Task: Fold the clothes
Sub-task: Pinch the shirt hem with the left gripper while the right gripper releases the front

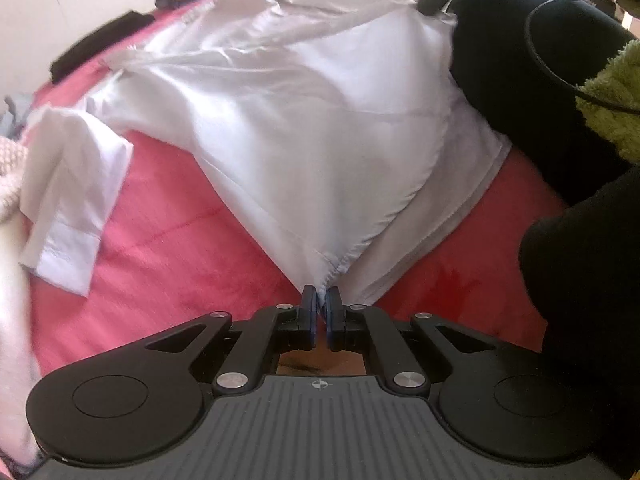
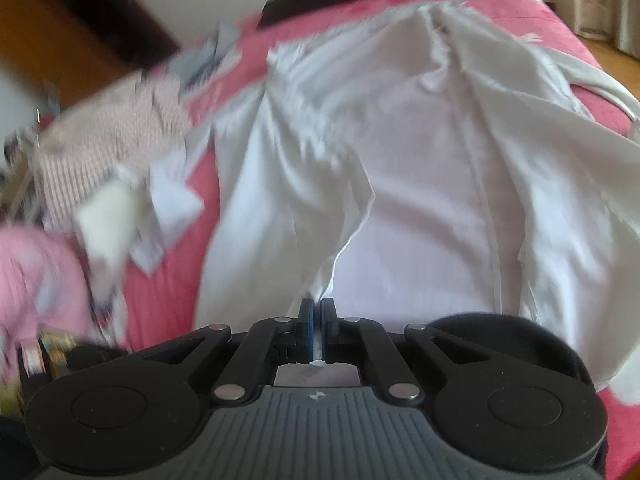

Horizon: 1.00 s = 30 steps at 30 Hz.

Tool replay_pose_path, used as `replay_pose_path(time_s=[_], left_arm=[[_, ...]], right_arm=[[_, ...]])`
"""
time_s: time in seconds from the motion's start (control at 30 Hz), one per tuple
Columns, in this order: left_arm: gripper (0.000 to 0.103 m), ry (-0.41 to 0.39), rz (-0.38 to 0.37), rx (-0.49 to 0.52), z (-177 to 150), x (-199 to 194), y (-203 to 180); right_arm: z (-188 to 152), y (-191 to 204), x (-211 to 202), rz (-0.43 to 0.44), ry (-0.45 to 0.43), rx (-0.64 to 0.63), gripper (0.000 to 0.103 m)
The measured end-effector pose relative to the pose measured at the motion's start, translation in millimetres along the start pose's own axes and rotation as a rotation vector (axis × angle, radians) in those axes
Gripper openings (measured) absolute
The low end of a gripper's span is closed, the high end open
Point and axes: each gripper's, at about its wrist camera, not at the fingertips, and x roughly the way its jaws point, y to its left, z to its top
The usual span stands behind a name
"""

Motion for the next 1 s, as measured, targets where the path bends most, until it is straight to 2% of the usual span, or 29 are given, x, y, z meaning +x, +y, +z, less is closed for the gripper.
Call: replay_pose_path(time_s=[0.1, 0.37, 0.5, 0.53, 0.57, 0.6, 0.63, 0.73, 0.87, 0.93, 1.0], left_arm=[[0.004, 0.018, -0.057, -0.014, -2, 2, 5], [0.004, 0.03, -0.117, -0.054, -10, 7, 18], [0.005, 0.034, -0.143, -0.104, -11, 5, 27], [0.008, 0.037, -0.148, -0.118, -11, 4, 29], [0.018, 0.04, -0.154, -0.131, -10, 1, 31], [0.023, 0.039, -0.157, -0.144, -10, -3, 34], [0.028, 0.032, -0.153, -0.158, -9, -8, 38], [0.029, 0.002, -0.166, -0.231, -6, -22, 58], [0.029, -0.046, -0.193, -0.342, 7, -22, 71], [0.029, -0.024, -0.174, -0.331, 16, -10, 65], [0.029, 0.038, -0.159, -0.303, 21, 6, 55]], right_arm=[[-3, 7, 6, -0.054, 0.084, -0.082, 0.003], [-11, 27, 22, -0.197, 0.309, -0.302, 0.003], [-10, 32, 32, -0.227, 0.38, -0.342, 0.003], [-9, 31, 32, -0.23, 0.393, -0.335, 0.004], [-6, 30, 30, -0.233, 0.395, -0.324, 0.005], [-3, 29, 28, -0.236, 0.394, -0.314, 0.01], [0, 26, 25, -0.242, 0.384, -0.306, 0.016], [11, 19, 3, -0.241, 0.302, -0.275, 0.027], [42, 11, -26, -0.179, 0.116, -0.237, 0.028], [67, 10, -24, -0.116, 0.017, -0.204, 0.028], [93, 9, -11, -0.026, -0.084, -0.172, 0.028]])
